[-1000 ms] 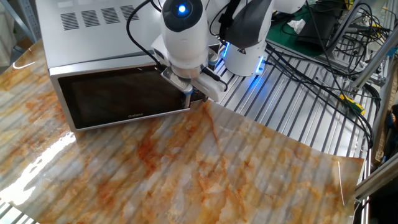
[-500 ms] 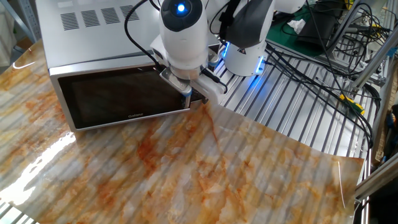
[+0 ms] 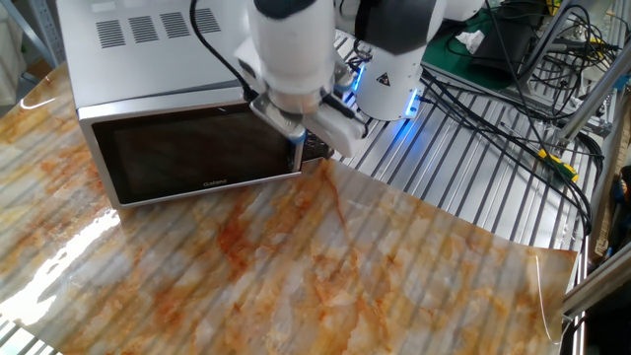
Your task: Open the microwave door
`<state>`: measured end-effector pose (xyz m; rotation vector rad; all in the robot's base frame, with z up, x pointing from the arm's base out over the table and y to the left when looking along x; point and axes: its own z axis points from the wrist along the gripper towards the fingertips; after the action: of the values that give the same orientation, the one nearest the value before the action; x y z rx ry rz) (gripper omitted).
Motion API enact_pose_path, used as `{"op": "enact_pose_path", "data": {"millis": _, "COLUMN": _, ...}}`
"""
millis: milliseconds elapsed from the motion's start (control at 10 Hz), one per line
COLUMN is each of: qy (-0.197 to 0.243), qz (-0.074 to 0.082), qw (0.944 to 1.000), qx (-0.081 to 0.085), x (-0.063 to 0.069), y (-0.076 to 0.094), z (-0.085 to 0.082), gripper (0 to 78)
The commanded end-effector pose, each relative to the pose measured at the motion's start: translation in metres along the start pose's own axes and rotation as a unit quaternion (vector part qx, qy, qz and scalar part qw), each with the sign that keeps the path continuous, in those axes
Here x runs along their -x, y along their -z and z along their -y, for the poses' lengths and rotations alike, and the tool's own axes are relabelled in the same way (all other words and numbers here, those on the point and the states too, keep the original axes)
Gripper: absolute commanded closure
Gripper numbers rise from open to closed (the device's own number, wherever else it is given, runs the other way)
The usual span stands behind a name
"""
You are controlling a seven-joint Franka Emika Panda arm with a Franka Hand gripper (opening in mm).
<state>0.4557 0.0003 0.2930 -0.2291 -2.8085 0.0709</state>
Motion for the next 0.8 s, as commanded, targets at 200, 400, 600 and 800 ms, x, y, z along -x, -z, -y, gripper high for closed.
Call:
{"op": "enact_pose_path", "data": {"millis": 200, "qy": 0.054, "qz": 0.018, "qw": 0.9982, "qx": -0.019, "x": -0.011, "y": 0.039, "z": 0.014, "gripper": 0.1}}
{"op": "enact_pose_path", "data": {"millis": 400, "qy": 0.075, "qz": 0.023, "qw": 0.9967, "qx": -0.022, "x": -0.017, "y": 0.044, "z": 0.019, "gripper": 0.1}}
{"op": "enact_pose_path", "data": {"millis": 600, "qy": 0.111, "qz": 0.041, "qw": 0.9927, "qx": -0.02, "x": -0.026, "y": 0.052, "z": 0.032, "gripper": 0.1}}
{"op": "enact_pose_path", "data": {"millis": 800, "qy": 0.125, "qz": 0.063, "qw": 0.99, "qx": -0.021, "x": -0.027, "y": 0.055, "z": 0.04, "gripper": 0.1}}
